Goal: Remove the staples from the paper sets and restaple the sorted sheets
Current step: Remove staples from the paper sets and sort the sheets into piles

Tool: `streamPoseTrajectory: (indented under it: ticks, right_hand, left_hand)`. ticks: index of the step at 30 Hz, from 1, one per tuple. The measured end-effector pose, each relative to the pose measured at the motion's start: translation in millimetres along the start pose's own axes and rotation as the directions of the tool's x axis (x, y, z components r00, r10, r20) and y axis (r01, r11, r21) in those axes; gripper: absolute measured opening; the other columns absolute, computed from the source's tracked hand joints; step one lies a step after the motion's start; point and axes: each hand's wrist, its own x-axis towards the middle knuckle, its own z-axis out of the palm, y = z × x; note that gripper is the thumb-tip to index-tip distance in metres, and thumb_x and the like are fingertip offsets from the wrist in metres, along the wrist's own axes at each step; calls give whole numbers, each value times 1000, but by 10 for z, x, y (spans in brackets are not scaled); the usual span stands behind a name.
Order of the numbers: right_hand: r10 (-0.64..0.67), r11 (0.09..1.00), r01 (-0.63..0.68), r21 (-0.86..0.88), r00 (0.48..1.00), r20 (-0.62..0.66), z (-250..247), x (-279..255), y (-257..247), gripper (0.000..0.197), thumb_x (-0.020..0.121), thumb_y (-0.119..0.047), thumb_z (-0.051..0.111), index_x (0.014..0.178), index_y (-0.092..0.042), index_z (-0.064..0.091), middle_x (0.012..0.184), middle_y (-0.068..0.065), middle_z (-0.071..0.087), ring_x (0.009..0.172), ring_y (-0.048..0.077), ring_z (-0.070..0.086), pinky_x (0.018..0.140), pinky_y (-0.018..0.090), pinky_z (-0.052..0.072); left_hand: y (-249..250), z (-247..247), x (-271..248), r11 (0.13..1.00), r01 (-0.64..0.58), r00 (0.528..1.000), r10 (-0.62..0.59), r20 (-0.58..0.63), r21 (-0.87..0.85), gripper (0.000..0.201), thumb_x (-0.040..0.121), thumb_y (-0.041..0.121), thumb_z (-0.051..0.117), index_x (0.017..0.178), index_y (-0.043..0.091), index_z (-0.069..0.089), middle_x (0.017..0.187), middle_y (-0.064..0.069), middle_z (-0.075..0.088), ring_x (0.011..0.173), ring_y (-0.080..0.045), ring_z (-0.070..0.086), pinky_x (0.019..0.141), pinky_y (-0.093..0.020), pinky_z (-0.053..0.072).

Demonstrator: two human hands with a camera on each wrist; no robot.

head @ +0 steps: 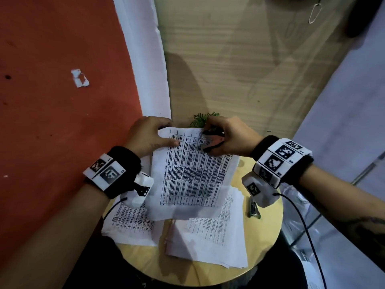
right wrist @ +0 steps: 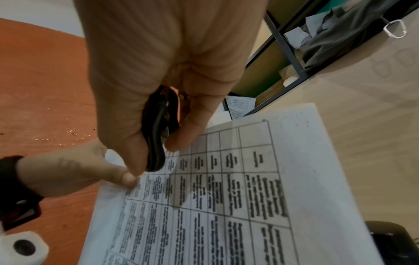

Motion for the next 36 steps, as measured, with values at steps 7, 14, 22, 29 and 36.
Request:
streamPoseTrajectory:
  ticks: [7, 14, 22, 29, 36]
  right_hand:
    - [-4, 999, 5, 38, 1000, -10, -59, -25, -25, 41, 62, -17, 83, 94, -6, 60, 92, 9, 69, 83, 24, 65, 69, 33, 51]
    - [-18, 998, 20, 55, 999, -34, -120, -54, -65, 40, 58, -11, 84, 91, -9, 61, 90, 4, 68, 78, 17, 62, 63, 13, 43]
    - [-107, 994, 106, -18, 984, -144, -45, -96, -36, 44, 56, -20, 79, 93, -1, 65, 94, 9, 61, 82, 24, 60, 71, 27, 44]
    - [-338, 843, 187, -505, 913, -226, 76, -189, -200, 42, 57, -25, 78, 95, -10, 66, 96, 10, 64, 80, 30, 61, 49, 27, 46]
    - [-334, 848, 183, -498, 913, -232, 62, -209, -255, 41, 56, -21, 80, 94, -12, 69, 92, 8, 64, 81, 28, 61, 47, 22, 36]
  left_hand:
    - [385, 85, 78, 875, -95, 990, 135, -50, 475, 44, 74, 42, 75, 114, 27, 67, 109, -3, 71, 106, -25, 62, 95, -38, 39]
    - [585, 218, 117, 852, -60, 998, 60, 16, 520, 32, 79, 45, 70, 104, 26, 67, 82, 4, 60, 99, -25, 58, 78, -33, 29]
    - [448, 220, 146, 982, -33, 993, 11, 120, 188, 20, 75, 31, 77, 84, 15, 71, 60, 8, 54, 66, -20, 53, 62, -30, 36]
    - [442, 194, 116, 997, 0, 990, 11, 139, -78, 19, 74, 31, 79, 60, 28, 66, 56, 11, 56, 56, -8, 49, 61, -29, 36]
    - [514, 179, 97, 989, -2, 991, 22, 131, -147, 8, 61, 40, 73, 57, 43, 67, 47, 14, 54, 48, 3, 43, 55, -26, 32]
